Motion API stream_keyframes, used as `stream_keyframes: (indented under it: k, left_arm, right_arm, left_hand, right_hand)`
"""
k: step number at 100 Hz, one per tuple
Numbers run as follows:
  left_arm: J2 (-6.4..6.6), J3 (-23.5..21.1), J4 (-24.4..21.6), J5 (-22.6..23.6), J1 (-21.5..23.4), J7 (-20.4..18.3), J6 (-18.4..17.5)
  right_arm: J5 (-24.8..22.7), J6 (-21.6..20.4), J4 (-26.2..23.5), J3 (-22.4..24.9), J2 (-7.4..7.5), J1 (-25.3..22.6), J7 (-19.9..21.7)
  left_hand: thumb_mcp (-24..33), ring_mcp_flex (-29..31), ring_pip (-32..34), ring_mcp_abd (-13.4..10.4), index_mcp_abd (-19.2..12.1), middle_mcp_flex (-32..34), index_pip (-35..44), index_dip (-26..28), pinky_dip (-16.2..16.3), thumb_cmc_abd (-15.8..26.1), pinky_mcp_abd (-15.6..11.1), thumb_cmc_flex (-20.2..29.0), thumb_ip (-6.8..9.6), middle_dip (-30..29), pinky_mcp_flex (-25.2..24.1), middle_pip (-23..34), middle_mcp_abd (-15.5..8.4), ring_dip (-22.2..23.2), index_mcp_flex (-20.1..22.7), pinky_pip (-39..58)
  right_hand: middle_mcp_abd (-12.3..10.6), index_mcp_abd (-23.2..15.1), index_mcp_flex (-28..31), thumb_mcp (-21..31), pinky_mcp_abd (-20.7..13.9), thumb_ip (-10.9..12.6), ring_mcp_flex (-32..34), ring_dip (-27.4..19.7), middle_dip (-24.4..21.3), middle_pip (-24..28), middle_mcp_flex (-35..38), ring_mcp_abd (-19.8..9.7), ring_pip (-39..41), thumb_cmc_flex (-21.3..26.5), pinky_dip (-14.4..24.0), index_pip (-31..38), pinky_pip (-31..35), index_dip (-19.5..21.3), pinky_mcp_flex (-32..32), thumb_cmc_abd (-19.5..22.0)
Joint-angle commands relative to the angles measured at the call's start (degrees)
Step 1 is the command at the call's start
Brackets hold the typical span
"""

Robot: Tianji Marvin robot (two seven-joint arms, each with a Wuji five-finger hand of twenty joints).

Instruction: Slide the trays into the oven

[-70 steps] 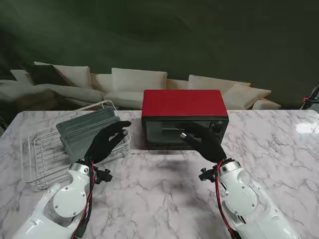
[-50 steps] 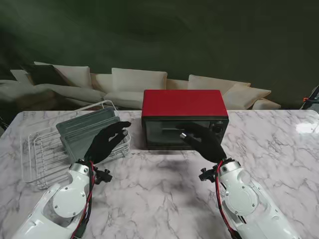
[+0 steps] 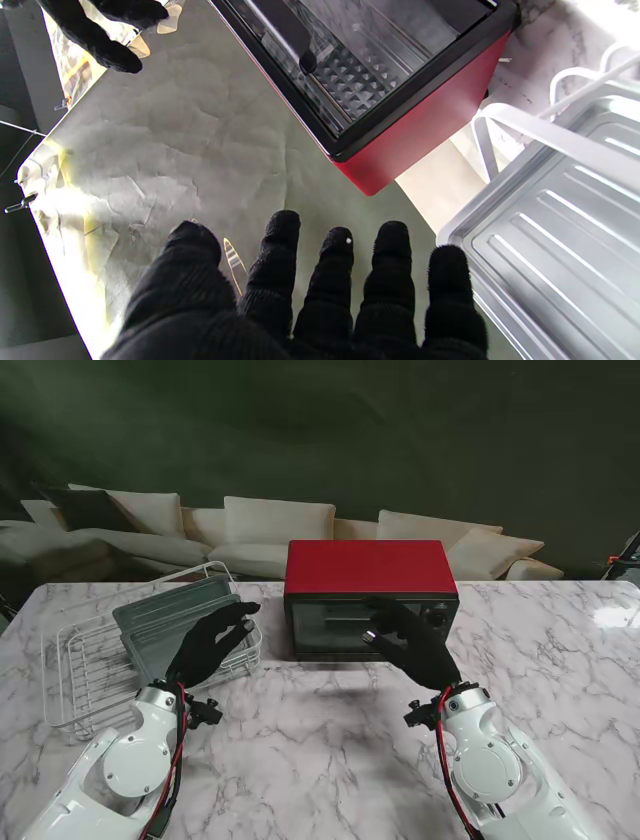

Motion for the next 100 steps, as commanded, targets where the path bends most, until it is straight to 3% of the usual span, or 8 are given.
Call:
stream_keyframes:
  k: [1,20,36,50,70,86,89,100]
  left_arm:
    - [0.02,0.21,0.42,-0.37,-0.42,-0.83,0.09]
    - [0.18,0.21,0.23,0.21,-0.3,-1.18,-0.04]
    - [0.03,0.29,0.64,-0.53,-0.88,-1.1,0.59]
    - [0.09,0.36,0.88,0.57,-1.17,-0.81,0.46]
    - [0.09,1.02,1.44,0.14,-1.8,-1.16,0.85]
    - [0.28,1.43,1.54,0.83,-2.01,-1.63,0.54]
    - [0.3,1.42,1.59,0.92,-2.02,-1.68,0.47]
    - [0.29,1.37,1.62,0.93,-1.97,-1.63,0.3]
  right_arm:
    - [0.39,0.67,-0.51,0.36,-0.08,-1.12,-0.5]
    - [-4.68,1.87,-1.95,2.64,0.8,-3.75,0.53]
    - [-7.15,2.14,-3.58,5.91,1.39,-6.48,1.97]
    - [-8.02,2.84,-3.93,7.29,1.71,-7.53,3.22]
    - [-9.98,5.48,-2.96,7.37,2.68,-6.17,7.59]
    - [-10.88,7.36,-0.97,5.61,3.2,-2.61,10.08]
    - [-11.1,7.82,-0.69,5.23,3.31,-2.01,10.67]
    - [-10.52,9.37,0.75,3.54,3.44,0.25,11.98]
  left_hand:
    - [-1.94,-0.78,-1.43,-0.26,0.11,-0.19,-0.35,0.36,1.26,2.46,0.5,-0.8,-1.21,0.65,-0.56,-0.85,-1.57,0.51,-0.05,-1.79]
    - [-2.01,-0.54,-1.41,-0.2,0.23,-0.19,-0.08,0.48,1.47,2.39,0.74,-0.93,-1.23,0.61,-0.41,-0.78,-0.17,0.51,0.57,-1.89]
    - [-1.96,-0.7,-1.48,-0.16,0.48,-0.04,-0.13,0.47,1.5,2.4,0.64,-0.78,-1.21,0.66,-0.57,-0.75,-1.59,0.49,0.6,-2.17]
    - [-1.98,-0.53,-1.42,-0.24,0.4,-0.16,-0.05,0.51,1.65,2.4,0.74,-0.87,-1.22,0.64,-0.38,-0.78,-0.06,0.52,0.81,-2.17]
    - [-1.98,-0.66,-1.47,-0.24,0.49,-0.15,-0.07,0.51,1.73,2.41,0.72,-0.83,-1.22,0.77,-0.5,-0.43,-1.72,0.52,0.79,-2.35]
    - [-1.94,-0.55,-1.45,-0.24,0.81,-0.1,0.26,0.65,1.81,2.42,0.72,-0.76,-1.21,0.8,-0.41,-0.2,-1.79,0.51,1.42,-2.38]
    - [-1.94,-0.48,-1.43,-0.16,1.05,-0.28,0.58,0.81,1.83,2.38,0.75,-0.69,-1.21,0.72,-0.39,-0.33,-0.17,0.52,1.88,-2.38]
    - [-1.98,-0.49,-1.43,-0.21,1.18,0.03,1.0,1.17,1.87,2.37,0.8,-0.71,-1.23,0.72,-0.41,-0.24,-1.81,0.52,1.82,-2.43]
  right_hand:
    - [0.08,0.31,-1.77,-1.12,-2.43,-0.58,2.0,4.01,3.81,5.05,2.28,0.57,7.31,-1.19,2.17,-0.36,3.62,-0.82,1.32,1.72]
    - [-0.21,2.21,-0.78,-0.78,-1.28,-0.51,9.62,12.5,13.35,16.33,11.5,4.27,28.45,-1.85,6.7,0.21,16.62,-2.05,9.63,1.68]
    - [-0.21,2.89,0.94,0.22,3.32,-0.69,20.71,11.96,16.85,23.09,23.89,6.21,39.92,-3.03,8.72,1.07,24.81,-7.46,17.29,1.08]
    - [-0.6,3.22,-0.01,0.89,6.57,-0.69,30.17,10.03,16.29,27.45,32.87,6.65,45.87,-4.51,9.99,2.49,30.71,-11.59,25.05,0.44]
    - [-2.48,2.92,-2.78,2.16,8.17,-0.78,38.06,4.75,12.15,32.42,39.07,5.31,50.59,-6.5,8.09,1.89,36.07,-13.81,32.83,-0.25]
    - [-3.22,2.27,-4.5,2.45,8.19,-0.65,38.73,4.66,12.03,33.33,40.06,4.59,51.98,-6.25,7.69,1.87,37.28,-13.99,34.59,-0.29]
    - [-3.37,2.41,-5.25,2.43,8.0,-0.62,38.7,4.41,11.88,33.08,39.76,4.59,51.61,-6.1,7.48,1.76,37.11,-14.08,34.35,-0.14]
    - [-3.09,3.78,-6.79,2.13,7.85,-0.58,38.19,3.81,11.53,32.48,38.7,5.09,50.68,-6.29,7.04,1.67,36.87,-14.32,33.58,0.24]
